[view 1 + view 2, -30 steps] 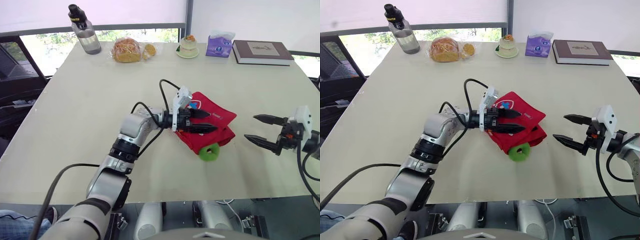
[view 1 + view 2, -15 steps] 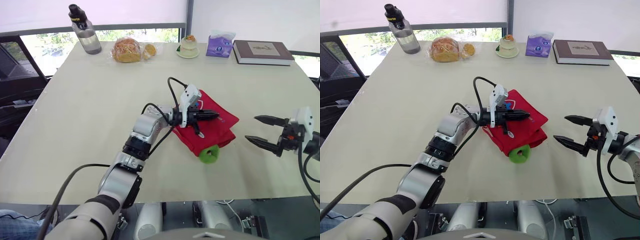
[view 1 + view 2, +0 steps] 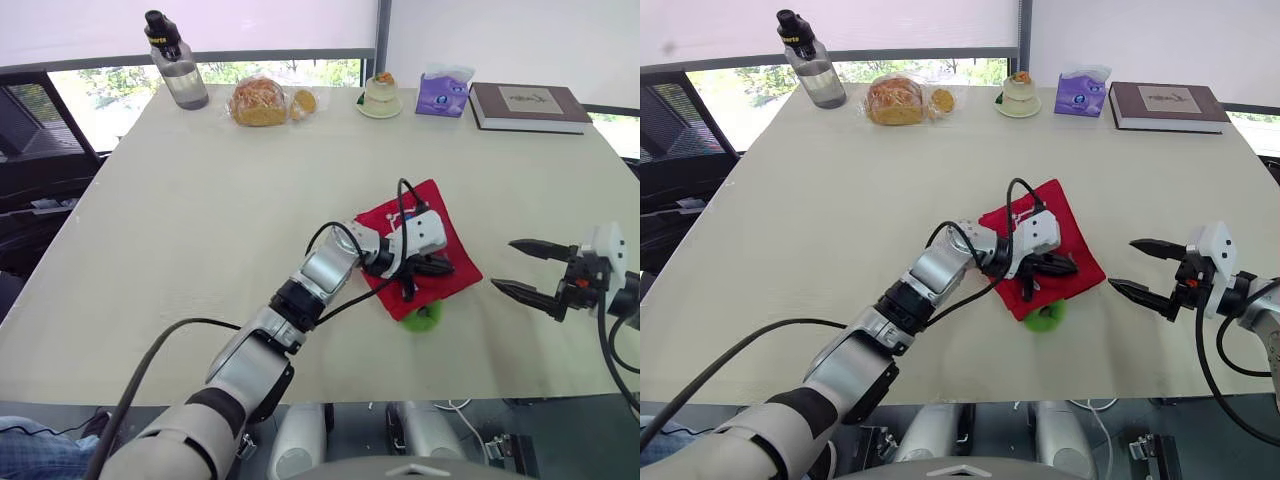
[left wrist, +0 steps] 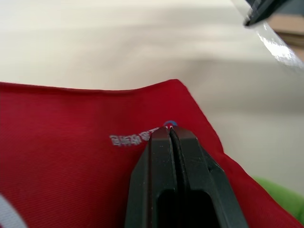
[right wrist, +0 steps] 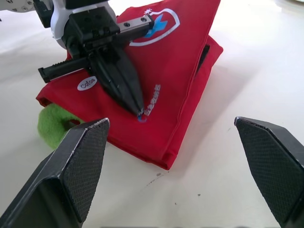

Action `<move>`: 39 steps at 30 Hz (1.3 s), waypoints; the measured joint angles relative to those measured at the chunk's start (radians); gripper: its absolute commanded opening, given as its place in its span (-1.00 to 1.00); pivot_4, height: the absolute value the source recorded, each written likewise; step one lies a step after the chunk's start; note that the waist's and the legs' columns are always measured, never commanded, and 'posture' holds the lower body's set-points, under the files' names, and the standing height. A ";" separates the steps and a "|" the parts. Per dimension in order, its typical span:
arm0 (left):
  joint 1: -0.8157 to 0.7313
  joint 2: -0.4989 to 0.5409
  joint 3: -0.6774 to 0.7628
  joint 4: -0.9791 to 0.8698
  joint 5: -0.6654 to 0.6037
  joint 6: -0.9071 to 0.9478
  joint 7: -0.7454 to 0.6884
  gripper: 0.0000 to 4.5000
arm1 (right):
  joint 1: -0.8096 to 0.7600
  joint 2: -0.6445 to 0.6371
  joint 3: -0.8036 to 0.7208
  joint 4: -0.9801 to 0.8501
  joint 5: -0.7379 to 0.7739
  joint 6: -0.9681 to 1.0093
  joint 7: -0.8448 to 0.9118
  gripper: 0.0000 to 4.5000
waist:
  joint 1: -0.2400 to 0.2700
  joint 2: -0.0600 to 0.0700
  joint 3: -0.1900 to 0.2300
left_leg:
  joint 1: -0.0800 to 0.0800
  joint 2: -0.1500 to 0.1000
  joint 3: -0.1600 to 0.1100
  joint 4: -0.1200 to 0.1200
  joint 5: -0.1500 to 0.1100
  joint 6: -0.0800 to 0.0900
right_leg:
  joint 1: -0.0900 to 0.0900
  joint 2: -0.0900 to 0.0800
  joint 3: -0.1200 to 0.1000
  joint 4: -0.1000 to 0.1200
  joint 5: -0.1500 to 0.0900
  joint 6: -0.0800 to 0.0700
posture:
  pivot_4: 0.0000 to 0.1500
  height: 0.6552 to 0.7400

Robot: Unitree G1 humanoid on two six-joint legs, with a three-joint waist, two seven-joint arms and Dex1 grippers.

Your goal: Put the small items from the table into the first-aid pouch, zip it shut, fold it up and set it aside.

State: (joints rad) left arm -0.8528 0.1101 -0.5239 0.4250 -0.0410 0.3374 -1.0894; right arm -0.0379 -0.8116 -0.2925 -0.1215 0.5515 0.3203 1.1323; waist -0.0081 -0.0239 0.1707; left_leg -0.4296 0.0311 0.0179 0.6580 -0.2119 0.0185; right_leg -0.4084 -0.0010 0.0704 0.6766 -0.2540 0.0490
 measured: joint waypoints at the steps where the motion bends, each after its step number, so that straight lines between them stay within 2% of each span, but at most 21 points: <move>1: -0.001 0.000 -0.001 0.001 0.003 -0.001 -0.011 -0.95 | 0.002 0.000 0.000 0.000 0.000 0.000 0.000 1.00 | -0.001 0.000 0.000 | 0.000 0.000 0.000 0.000 0.000 0.000 | 0.000 0.000 0.000 0.000 0.000 0.000 | 1.00 1.00; 3: -0.003 -0.005 0.001 0.008 0.006 -0.008 -0.022 -0.95 | 0.009 0.000 -0.001 0.000 0.002 -0.001 0.000 1.00 | 0.000 0.000 0.000 | 0.000 0.000 0.000 0.000 0.000 0.000 | 0.000 0.000 0.000 0.000 0.000 0.000 | 1.00 1.00; 7: 0.010 -0.099 0.099 0.067 -0.053 -0.086 0.010 -0.95 | 0.017 0.000 -0.003 0.000 0.004 -0.009 -0.001 1.00 | 0.000 0.000 0.001 | -0.002 0.000 0.000 0.001 0.000 0.000 | -0.001 0.000 0.000 0.000 0.000 0.000 | 1.00 1.00; 13: -0.101 -0.082 0.171 0.111 -0.052 -0.147 0.069 -0.95 | 0.020 0.000 -0.003 0.002 0.004 -0.020 -0.003 1.00 | -0.010 0.000 0.001 | -0.001 0.000 0.000 0.000 0.000 0.000 | -0.001 0.001 0.000 0.001 0.000 0.001 | 1.00 1.00; 21: -0.064 -0.086 0.074 0.165 0.083 -0.279 0.084 -0.95 | 0.009 0.001 -0.003 0.019 0.003 -0.042 -0.001 1.00 | -0.005 0.001 0.000 | -0.001 0.000 0.000 -0.001 0.000 0.000 | -0.001 0.000 0.000 0.000 0.000 0.001 | 1.00 1.00; 27: 0.036 -0.126 0.027 0.151 0.079 -0.274 0.033 -0.95 | 0.010 0.001 -0.003 0.025 0.003 -0.048 0.001 1.00 | -0.008 0.001 0.000 | 0.000 0.000 0.000 0.000 0.000 0.000 | -0.001 0.000 0.001 0.001 0.000 0.001 | 1.00 1.00; 32: 0.042 -0.129 0.107 0.093 -0.016 -0.170 0.003 -0.95 | 0.014 0.001 -0.003 0.030 0.004 -0.056 0.014 1.00 | -0.008 0.001 0.001 | -0.001 0.000 0.000 0.000 0.000 0.000 | -0.001 0.001 0.000 0.001 -0.001 0.001 | 1.00 1.00; 36: -0.037 -0.097 0.223 0.099 -0.066 -0.118 0.050 -0.95 | 0.032 0.001 -0.003 0.033 0.004 -0.060 0.017 1.00 | -0.007 0.001 0.001 | -0.001 0.000 -0.001 0.000 0.000 0.000 | -0.001 0.001 0.000 0.001 -0.001 0.002 | 1.00 1.00; 39: -0.199 -0.071 0.380 0.204 -0.120 -0.077 0.161 -0.95 | 0.037 0.001 -0.004 0.035 0.003 -0.065 0.016 1.00 | -0.007 0.001 0.001 | -0.002 0.000 -0.001 0.001 0.000 0.000 | -0.001 0.001 0.000 0.000 -0.001 0.002 | 1.00 1.00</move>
State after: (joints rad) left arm -1.0515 0.0389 -0.1440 0.6292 -0.1612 0.2600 -0.9282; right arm -0.0012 -0.8106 -0.2961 -0.0866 0.5547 0.2551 1.1485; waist -0.0153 -0.0231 0.1715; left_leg -0.4311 0.0311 0.0173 0.6586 -0.2121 0.0185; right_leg -0.4093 -0.0005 0.0703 0.6771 -0.2546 0.0514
